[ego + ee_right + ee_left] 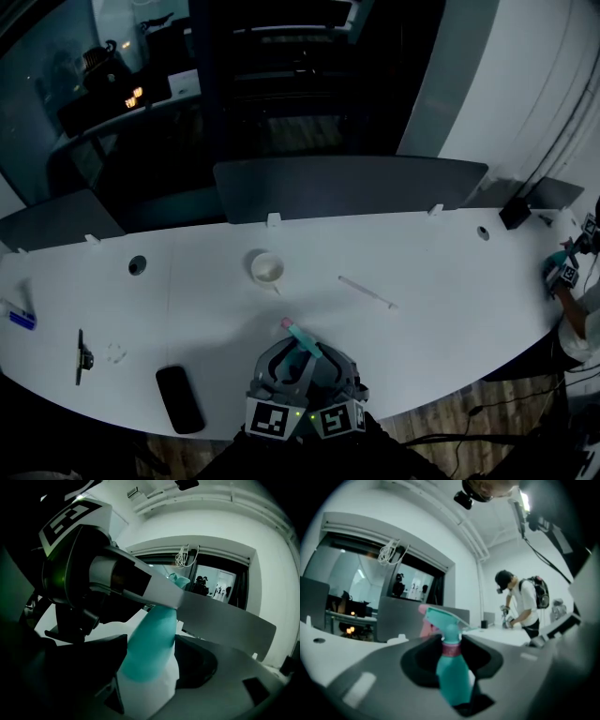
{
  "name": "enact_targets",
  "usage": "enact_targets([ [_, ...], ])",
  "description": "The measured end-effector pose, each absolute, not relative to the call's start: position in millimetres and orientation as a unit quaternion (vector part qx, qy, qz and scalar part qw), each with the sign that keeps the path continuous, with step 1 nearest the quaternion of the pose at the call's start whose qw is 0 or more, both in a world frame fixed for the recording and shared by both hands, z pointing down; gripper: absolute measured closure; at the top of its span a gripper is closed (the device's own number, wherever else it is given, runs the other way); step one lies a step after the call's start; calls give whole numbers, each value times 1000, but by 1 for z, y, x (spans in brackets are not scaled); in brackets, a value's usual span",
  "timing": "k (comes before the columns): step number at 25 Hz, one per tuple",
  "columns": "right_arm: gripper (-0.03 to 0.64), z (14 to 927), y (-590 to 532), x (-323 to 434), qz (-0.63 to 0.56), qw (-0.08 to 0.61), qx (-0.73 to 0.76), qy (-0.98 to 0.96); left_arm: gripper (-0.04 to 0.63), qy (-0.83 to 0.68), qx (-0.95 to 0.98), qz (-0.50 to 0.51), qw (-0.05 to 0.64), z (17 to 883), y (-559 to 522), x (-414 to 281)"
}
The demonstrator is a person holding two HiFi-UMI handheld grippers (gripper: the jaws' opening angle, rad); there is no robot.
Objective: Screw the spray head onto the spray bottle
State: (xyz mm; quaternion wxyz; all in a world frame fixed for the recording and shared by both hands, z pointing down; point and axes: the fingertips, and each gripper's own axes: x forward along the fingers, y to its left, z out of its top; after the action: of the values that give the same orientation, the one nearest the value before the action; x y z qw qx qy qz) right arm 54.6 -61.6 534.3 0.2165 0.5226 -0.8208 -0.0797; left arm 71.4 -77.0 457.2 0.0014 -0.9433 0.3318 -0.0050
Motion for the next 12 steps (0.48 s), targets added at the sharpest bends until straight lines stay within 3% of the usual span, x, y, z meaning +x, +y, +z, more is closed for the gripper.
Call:
enact_targets([
  [7,328,532,-54,55,-68,194,290,-935,463,259,-966,-5,19,457,-67,66],
  [12,353,538,-55,62,23,202,137,-969,462,230,-972,-24,46,458,-62,66],
])
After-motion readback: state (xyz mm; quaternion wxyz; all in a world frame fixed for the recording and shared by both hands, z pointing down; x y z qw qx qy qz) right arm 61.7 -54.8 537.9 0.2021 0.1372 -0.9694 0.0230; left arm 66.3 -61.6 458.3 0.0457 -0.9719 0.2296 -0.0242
